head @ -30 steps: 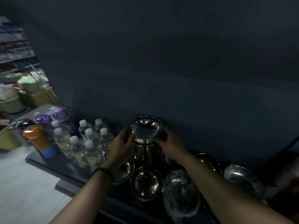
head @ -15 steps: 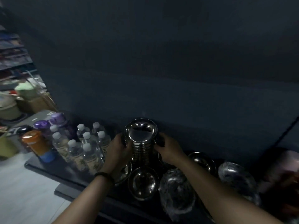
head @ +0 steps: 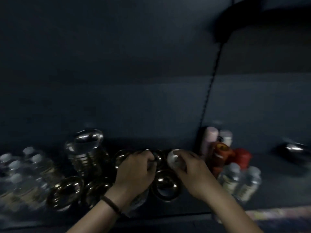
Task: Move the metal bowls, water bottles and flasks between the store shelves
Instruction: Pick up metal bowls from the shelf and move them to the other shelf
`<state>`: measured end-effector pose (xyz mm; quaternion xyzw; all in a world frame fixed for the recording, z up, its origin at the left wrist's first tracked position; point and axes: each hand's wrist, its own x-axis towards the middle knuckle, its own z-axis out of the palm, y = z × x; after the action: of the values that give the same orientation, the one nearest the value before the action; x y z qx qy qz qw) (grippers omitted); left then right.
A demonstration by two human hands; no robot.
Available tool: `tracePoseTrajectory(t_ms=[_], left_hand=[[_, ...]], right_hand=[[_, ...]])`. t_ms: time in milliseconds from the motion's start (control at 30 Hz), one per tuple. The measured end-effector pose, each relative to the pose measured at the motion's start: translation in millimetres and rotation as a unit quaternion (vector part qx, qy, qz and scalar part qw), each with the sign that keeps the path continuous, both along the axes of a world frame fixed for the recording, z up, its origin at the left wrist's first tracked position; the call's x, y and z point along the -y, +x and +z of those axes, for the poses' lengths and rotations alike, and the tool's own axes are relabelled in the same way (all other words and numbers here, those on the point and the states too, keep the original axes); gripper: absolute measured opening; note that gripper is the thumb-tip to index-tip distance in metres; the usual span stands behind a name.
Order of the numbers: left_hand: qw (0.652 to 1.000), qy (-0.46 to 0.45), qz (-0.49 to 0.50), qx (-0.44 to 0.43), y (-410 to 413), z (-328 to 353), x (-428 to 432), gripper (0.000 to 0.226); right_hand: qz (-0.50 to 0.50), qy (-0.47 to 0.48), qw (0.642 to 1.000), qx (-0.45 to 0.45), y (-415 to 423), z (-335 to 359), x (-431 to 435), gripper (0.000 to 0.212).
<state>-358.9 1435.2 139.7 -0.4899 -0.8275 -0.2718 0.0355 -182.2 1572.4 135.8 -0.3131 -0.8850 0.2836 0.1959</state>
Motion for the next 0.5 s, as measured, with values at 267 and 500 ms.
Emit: tracePoseTrajectory(t_ms=[267, 500], left_hand=[[0.984, -0.004, -0.178, -0.024, 155.0, 0.9, -134.5, 0.023], [0.963, -0.019, -0.266, -0.027, 290.2, -3.6, -250.4, 0.024]], right_hand=[[-0.214, -0.026, 0.975, 0.043, 201.2, -9.1, -72.5, 0.039], [-0.333, -0.099, 0.937, 0.046, 350.5, -51.3, -168.9, 0.040]])
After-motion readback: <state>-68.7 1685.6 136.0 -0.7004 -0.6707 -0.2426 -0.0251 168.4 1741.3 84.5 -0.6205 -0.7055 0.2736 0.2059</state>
